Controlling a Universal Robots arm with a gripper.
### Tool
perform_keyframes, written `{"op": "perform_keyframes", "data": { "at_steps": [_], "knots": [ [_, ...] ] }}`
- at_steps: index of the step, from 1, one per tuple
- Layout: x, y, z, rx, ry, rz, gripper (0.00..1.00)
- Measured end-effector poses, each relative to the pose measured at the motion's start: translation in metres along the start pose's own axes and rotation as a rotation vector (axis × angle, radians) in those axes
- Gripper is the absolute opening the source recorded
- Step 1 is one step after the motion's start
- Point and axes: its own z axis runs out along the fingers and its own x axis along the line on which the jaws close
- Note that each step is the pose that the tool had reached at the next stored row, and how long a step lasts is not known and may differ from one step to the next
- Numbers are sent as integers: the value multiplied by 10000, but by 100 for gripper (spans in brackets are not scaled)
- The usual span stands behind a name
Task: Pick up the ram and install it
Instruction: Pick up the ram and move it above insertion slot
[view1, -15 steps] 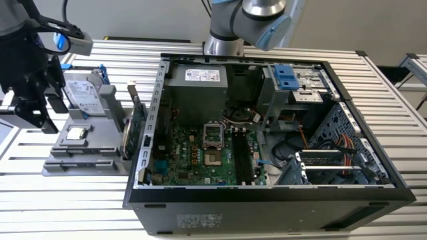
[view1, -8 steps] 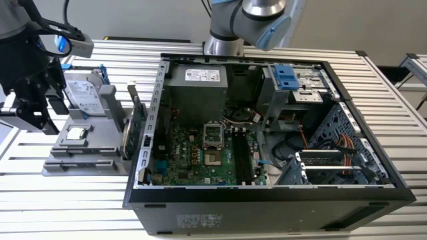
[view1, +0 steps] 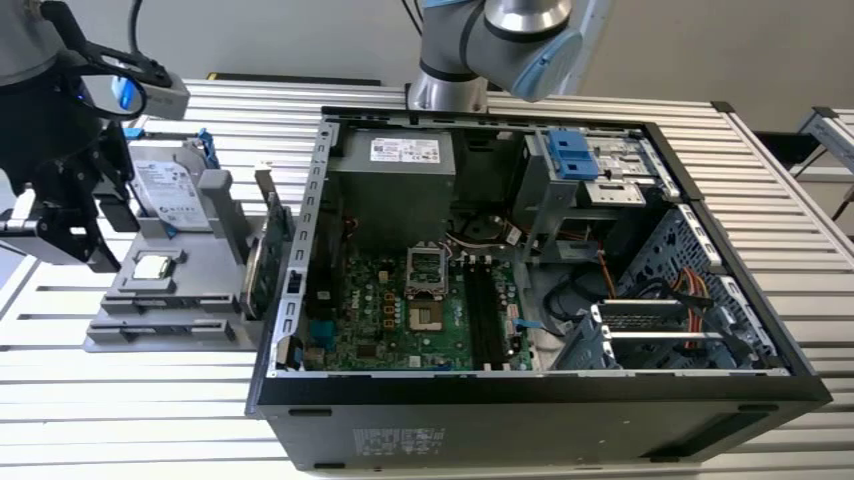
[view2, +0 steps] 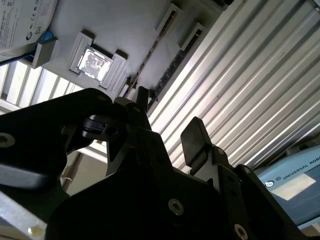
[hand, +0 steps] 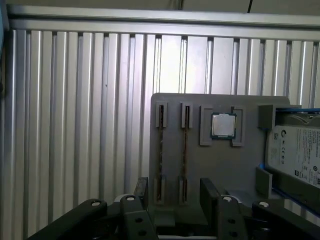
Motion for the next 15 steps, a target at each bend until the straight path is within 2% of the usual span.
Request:
{"op": "perform_keyframes", "data": {
  "at_steps": [15],
  "knots": [
    [-1, -3, 86, -26, 0, -1, 100]
  ]
}}
